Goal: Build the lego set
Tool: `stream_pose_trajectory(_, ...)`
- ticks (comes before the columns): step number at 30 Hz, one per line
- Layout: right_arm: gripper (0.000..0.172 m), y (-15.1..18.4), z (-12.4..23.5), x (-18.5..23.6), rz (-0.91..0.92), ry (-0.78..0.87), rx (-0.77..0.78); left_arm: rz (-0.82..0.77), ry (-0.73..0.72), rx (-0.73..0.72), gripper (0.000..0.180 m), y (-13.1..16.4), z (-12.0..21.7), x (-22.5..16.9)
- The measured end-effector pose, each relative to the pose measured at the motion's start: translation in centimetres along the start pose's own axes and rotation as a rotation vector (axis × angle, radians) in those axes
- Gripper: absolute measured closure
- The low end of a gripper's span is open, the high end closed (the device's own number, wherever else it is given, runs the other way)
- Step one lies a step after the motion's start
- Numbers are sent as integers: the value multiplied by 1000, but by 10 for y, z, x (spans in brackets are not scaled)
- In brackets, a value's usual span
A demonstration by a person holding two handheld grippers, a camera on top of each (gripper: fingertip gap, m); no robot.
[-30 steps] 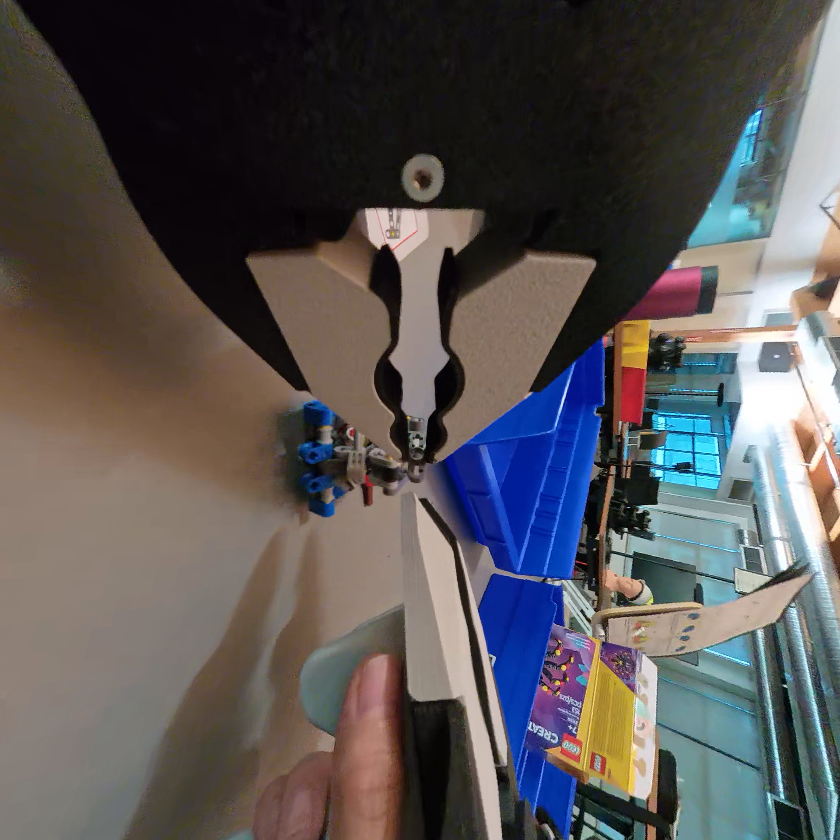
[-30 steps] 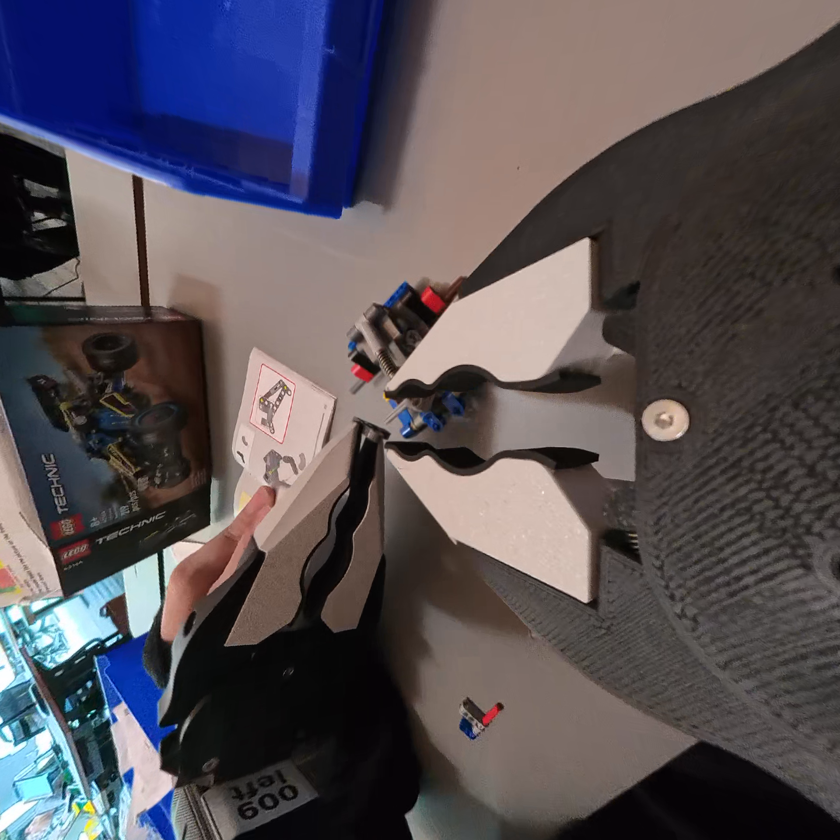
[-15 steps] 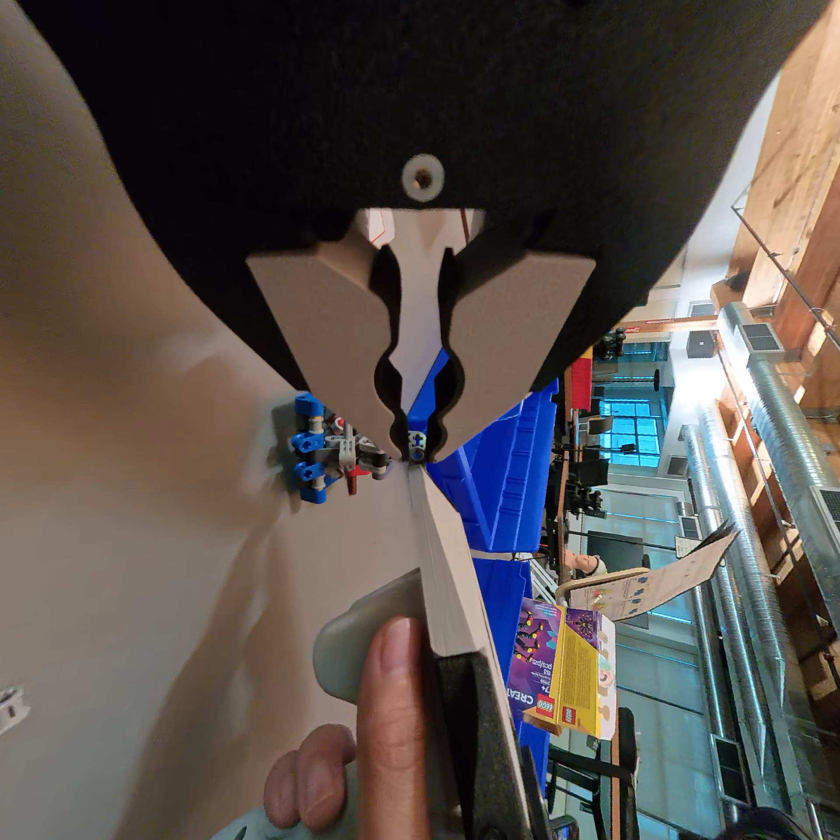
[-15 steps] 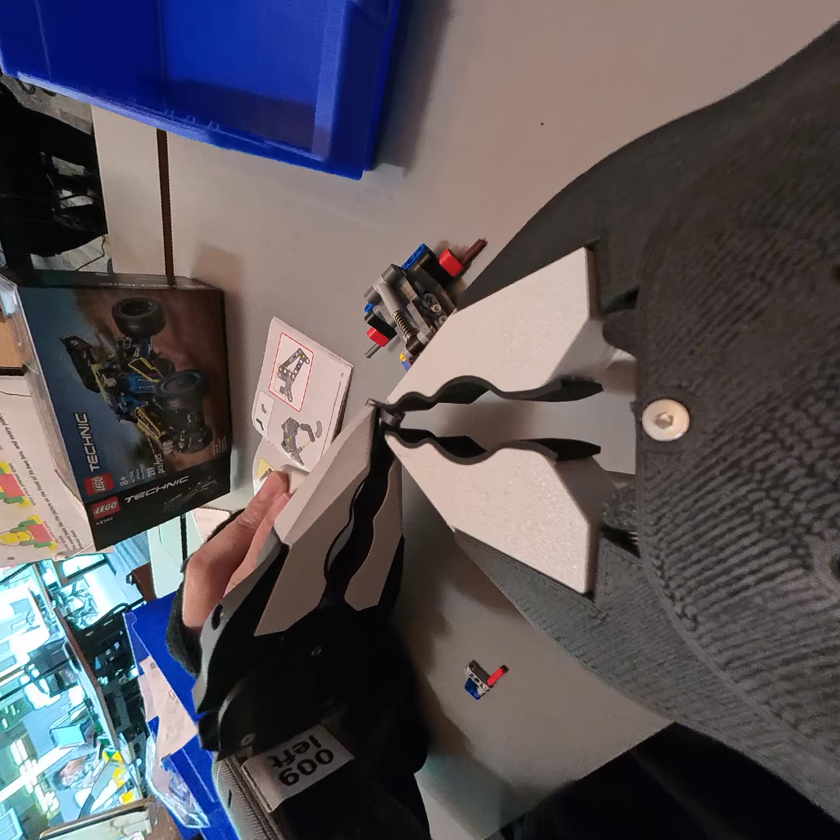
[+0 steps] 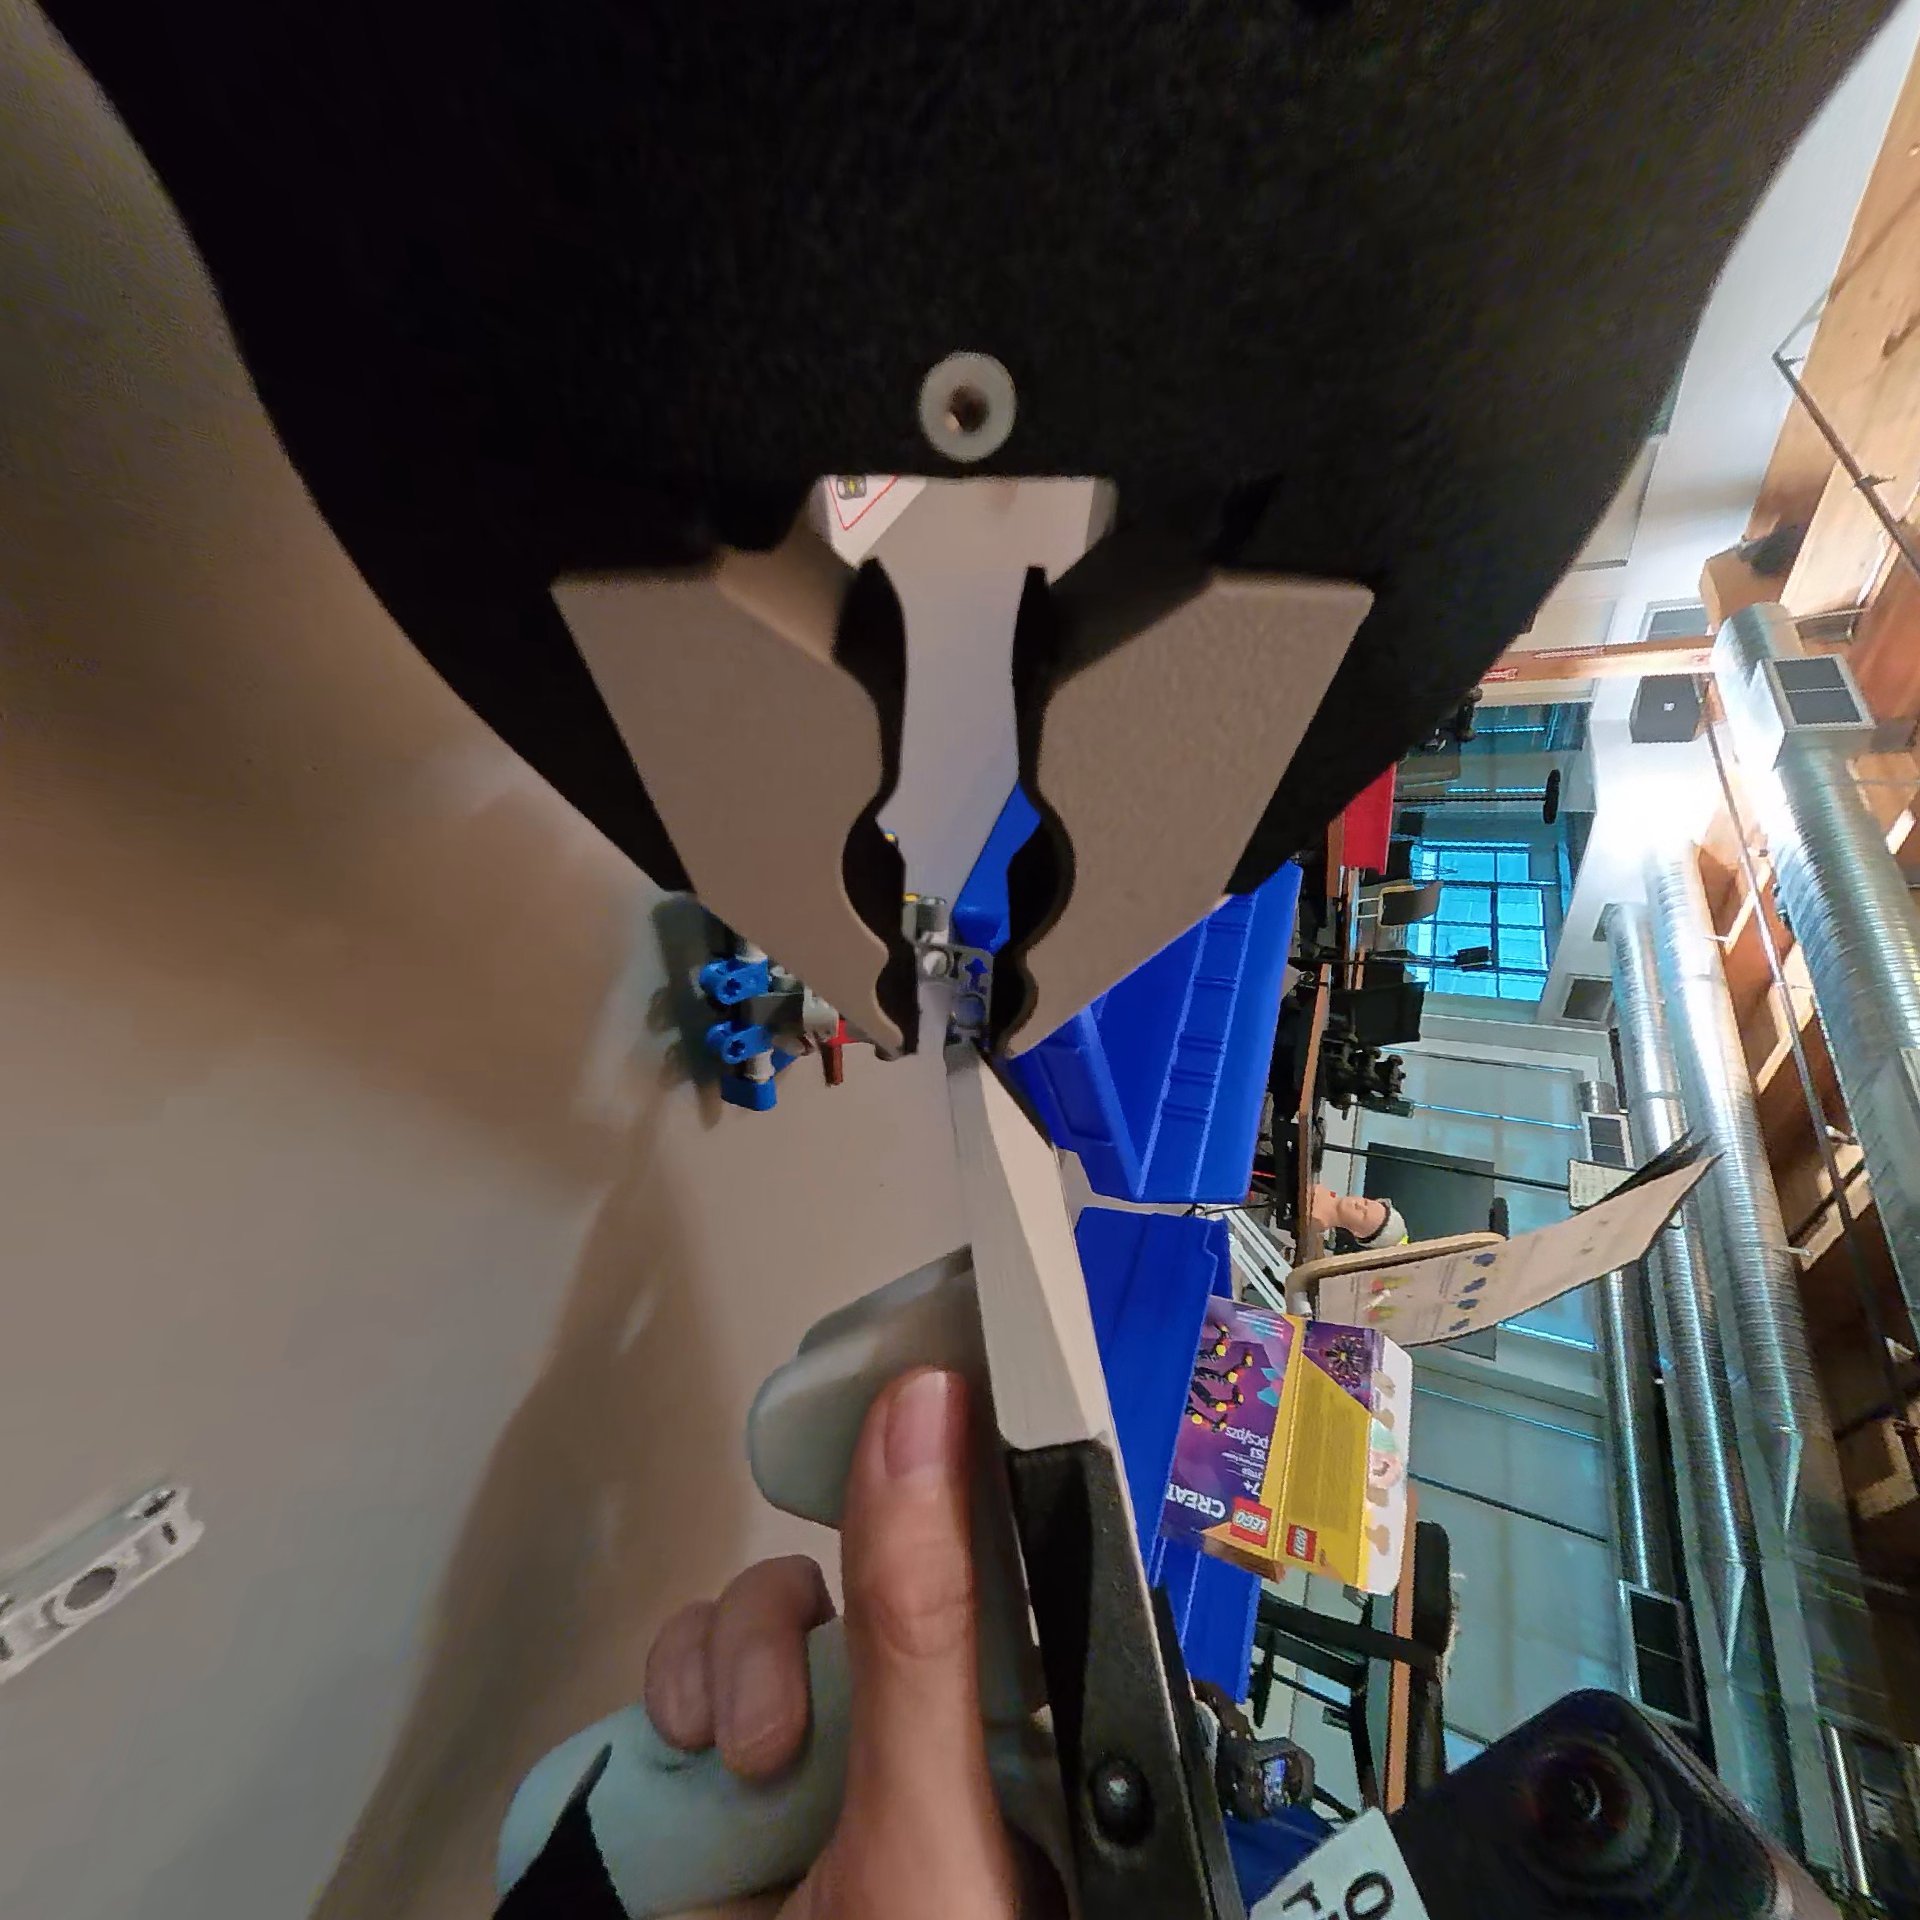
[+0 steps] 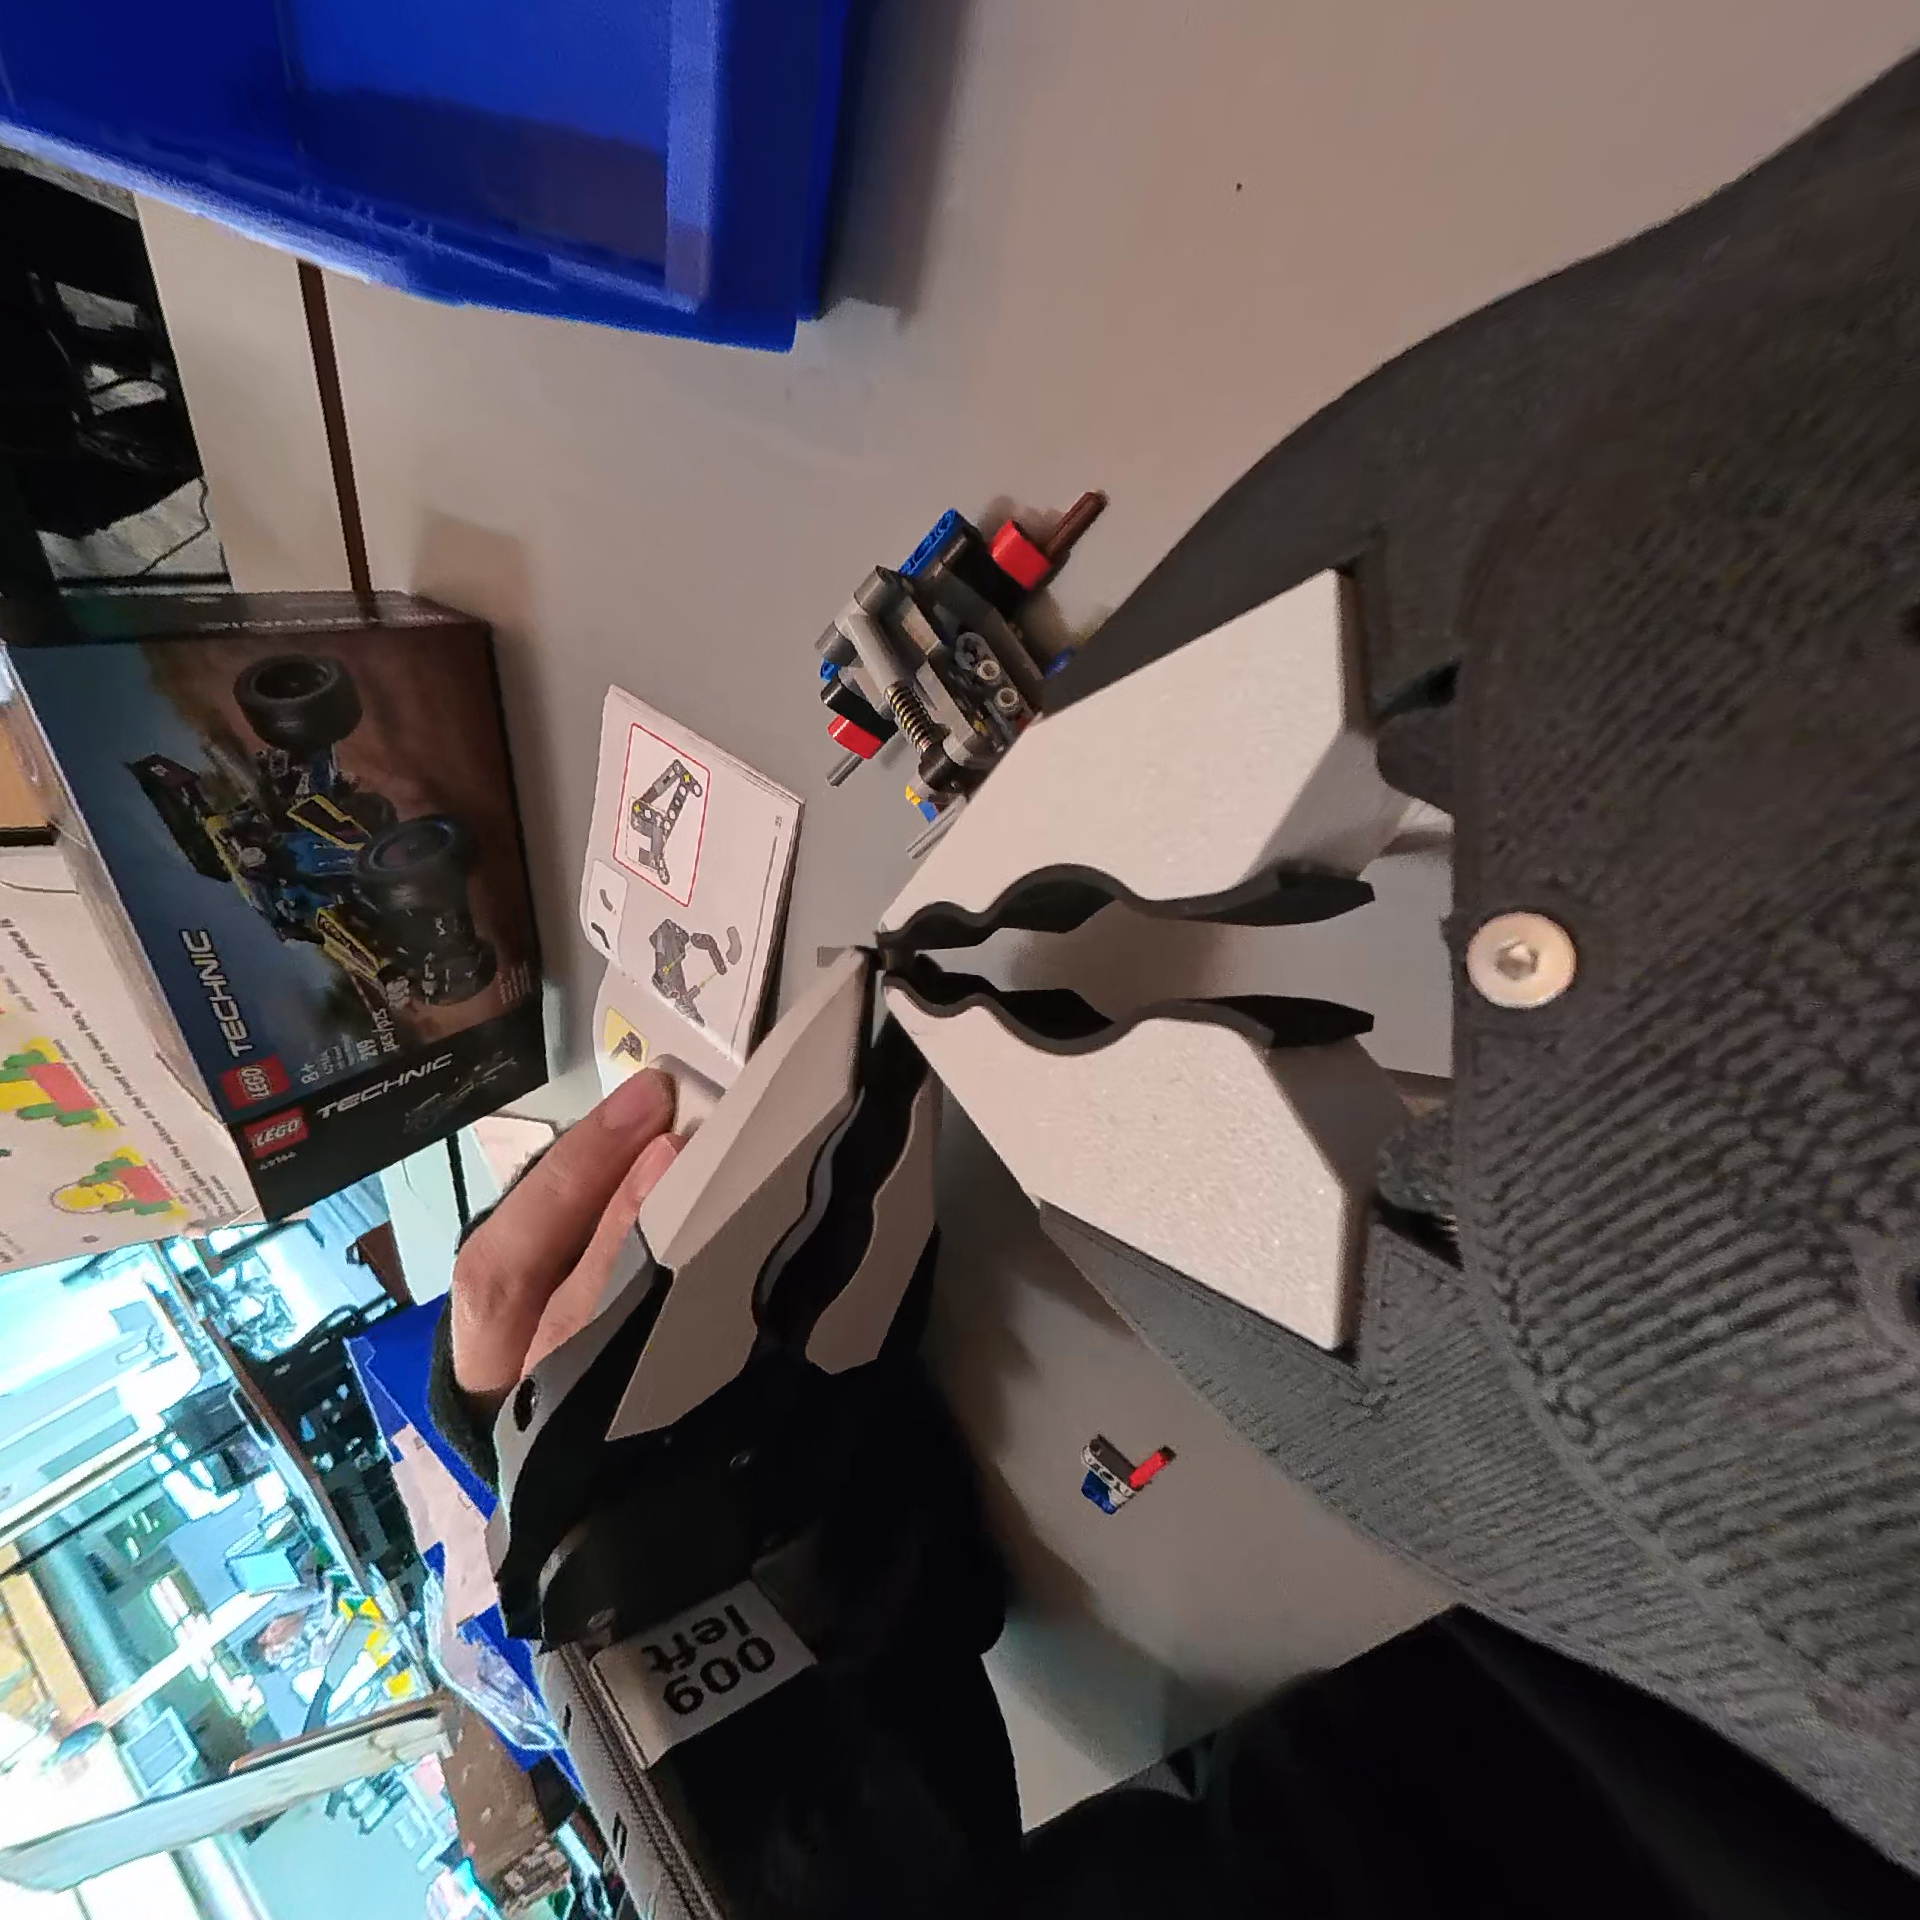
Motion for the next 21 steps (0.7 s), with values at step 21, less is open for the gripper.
stream_pose_trajectory(21,171,-2,0,5,-27,-30,-9,-3,-28,-47,176,-5,4,4)
Point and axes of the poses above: each gripper's, where its closed fingertips meet, z back along the fingers, y out of its underside, x = y × z across the jaws, the point moved 1 cm from there along z, back along the fingers, and after that the axes turned 4 degrees about x, right-handed, at the moved point
